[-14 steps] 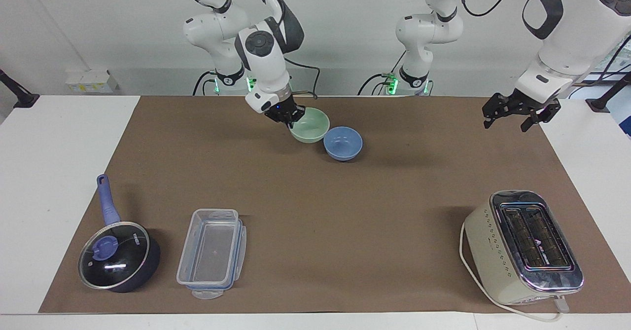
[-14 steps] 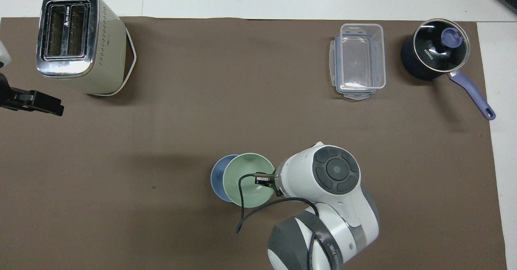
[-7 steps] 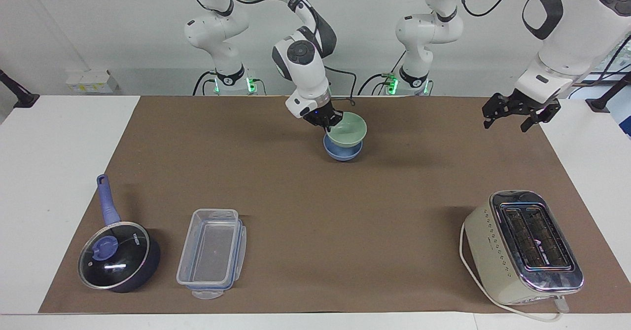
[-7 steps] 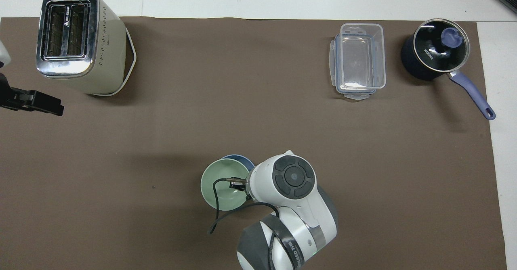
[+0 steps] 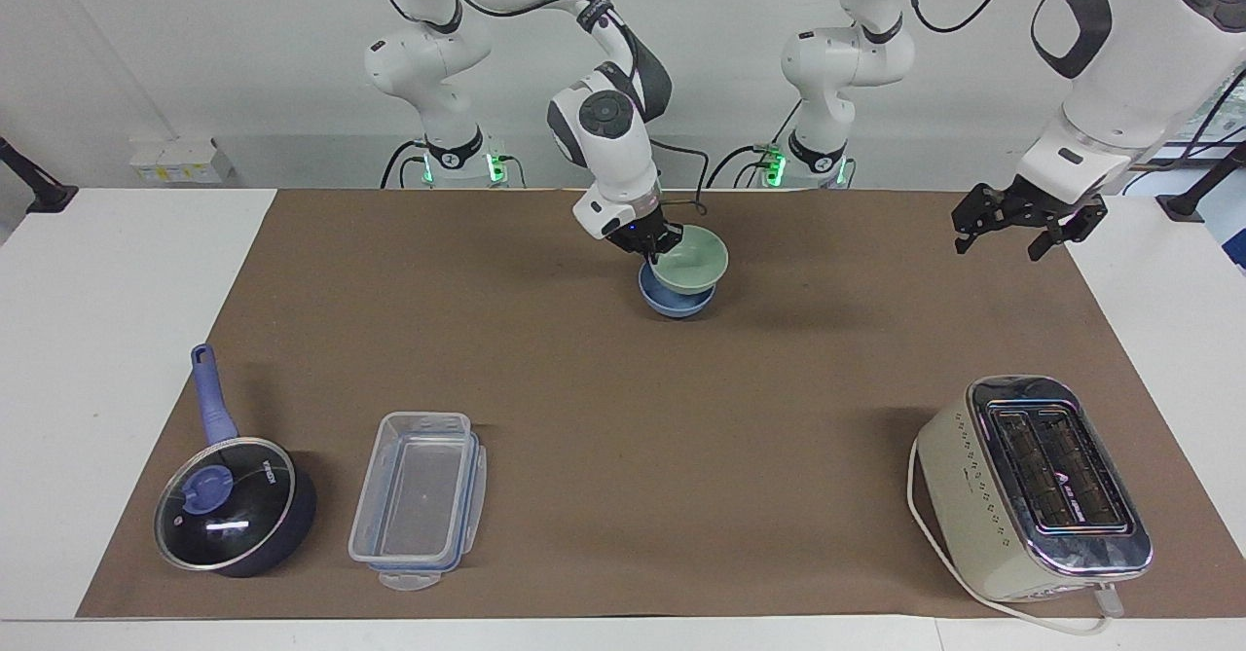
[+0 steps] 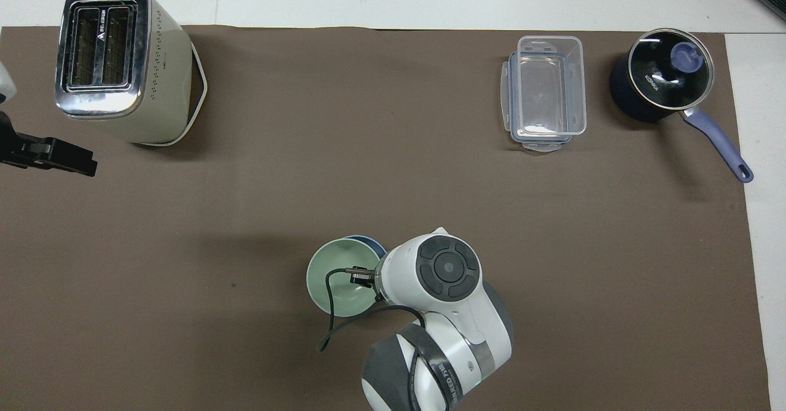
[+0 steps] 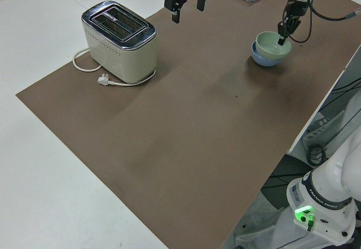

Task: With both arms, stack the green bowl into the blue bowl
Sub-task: 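Lower the green bowl into the blue bowl with the right gripper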

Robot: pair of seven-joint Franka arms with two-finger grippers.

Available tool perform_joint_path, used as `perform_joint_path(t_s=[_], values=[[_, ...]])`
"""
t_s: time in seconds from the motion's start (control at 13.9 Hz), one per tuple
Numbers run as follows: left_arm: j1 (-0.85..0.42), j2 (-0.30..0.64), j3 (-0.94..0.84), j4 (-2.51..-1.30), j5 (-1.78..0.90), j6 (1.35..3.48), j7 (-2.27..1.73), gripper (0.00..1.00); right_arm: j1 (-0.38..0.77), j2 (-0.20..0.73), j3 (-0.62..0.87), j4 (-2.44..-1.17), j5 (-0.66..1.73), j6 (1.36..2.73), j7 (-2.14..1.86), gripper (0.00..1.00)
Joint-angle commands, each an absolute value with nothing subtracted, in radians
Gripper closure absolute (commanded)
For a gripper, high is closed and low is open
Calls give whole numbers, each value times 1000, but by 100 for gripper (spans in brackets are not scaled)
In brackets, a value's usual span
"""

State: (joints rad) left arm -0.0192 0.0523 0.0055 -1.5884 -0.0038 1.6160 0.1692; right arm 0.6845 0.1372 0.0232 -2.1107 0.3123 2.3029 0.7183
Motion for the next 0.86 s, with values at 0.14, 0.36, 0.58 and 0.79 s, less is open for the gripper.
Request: perform_joint_path(t_s=[0.14, 0.36, 0.58, 0.79], values=[[-8, 60, -3, -1574, -2, 1614, 161, 0, 663, 140, 28, -2126, 325, 2349, 690, 100], [-8, 60, -3, -1574, -2, 1614, 161, 0, 663, 138, 28, -2129, 321, 2349, 683, 100], [-8, 60, -3, -1574, -2, 1614, 161, 0, 663, 135, 28, -2138, 301, 2345, 655, 100], [-8, 60, -3, -1574, -2, 1614, 163, 0, 660, 133, 26, -2141, 299, 2345, 643, 100]])
